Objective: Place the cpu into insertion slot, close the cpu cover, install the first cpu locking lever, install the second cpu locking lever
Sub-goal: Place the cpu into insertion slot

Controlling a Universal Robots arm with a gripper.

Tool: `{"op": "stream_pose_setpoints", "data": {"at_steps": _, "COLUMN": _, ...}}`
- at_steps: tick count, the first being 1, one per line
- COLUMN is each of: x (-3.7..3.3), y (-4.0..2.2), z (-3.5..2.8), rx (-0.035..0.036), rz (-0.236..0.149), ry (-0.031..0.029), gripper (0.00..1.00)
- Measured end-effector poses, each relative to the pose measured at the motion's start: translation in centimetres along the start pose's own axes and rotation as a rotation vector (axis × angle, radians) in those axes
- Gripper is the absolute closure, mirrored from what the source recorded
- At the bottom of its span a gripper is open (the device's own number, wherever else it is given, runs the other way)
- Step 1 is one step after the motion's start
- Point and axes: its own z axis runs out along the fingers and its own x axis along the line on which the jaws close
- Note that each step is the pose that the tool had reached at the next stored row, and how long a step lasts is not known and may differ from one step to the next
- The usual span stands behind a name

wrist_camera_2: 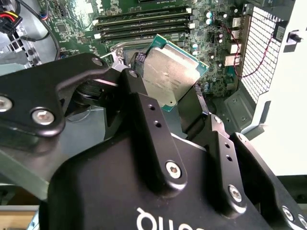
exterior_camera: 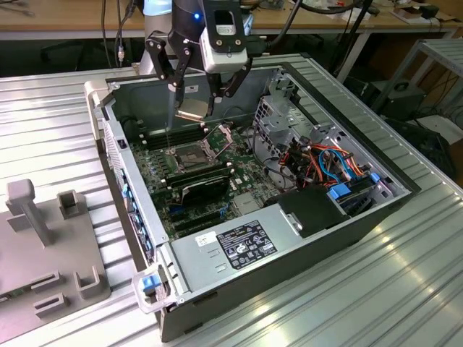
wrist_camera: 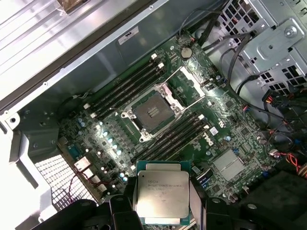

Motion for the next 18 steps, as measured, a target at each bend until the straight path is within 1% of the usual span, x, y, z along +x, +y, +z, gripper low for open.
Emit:
{"op": "stream_pose_setpoints", "data": {"at_steps": 2, "x": -0.01, "y": 0.0, "z": 0.0, "rx": 0.0004, "rz": 0.018, "ry": -0.0008, "gripper": 0.47}}
{"op": "stream_pose_setpoints", "data": {"at_steps": 6, "x": -0.07, "y": 0.09, "z": 0.03, "rx": 0.0018, "rz": 0.08, "ry": -0.0036, "gripper": 0.47}}
{"op": "stream_pose_setpoints", "data": {"at_steps": 7, "x": -0.1, "y": 0.13, "z": 0.05, "rx": 0.002, "rz": 0.09, "ry": -0.0041, "gripper": 0.47}}
{"op": "stream_pose_setpoints", "data": {"at_steps": 9, "x": -0.27, "y": 0.41, "z": 0.14, "rx": 0.0027, "rz": 0.113, "ry": -0.0049, "gripper": 0.47}}
{"op": "stream_pose_setpoints", "data": {"at_steps": 11, "x": -0.44, "y": 0.82, "z": 0.29, "rx": 0.0032, "rz": 0.124, "ry": -0.0049, "gripper": 0.47}}
{"op": "stream_pose_setpoints", "data": {"at_steps": 13, "x": -0.43, "y": 1.08, "z": 0.39, "rx": 0.0034, "rz": 0.129, "ry": -0.005, "gripper": 0.47}}
{"op": "stream_pose_setpoints", "data": {"at_steps": 18, "x": -0.27, "y": 1.42, "z": 0.65, "rx": 0.0035, "rz": 0.133, "ry": -0.0051, "gripper": 0.47}}
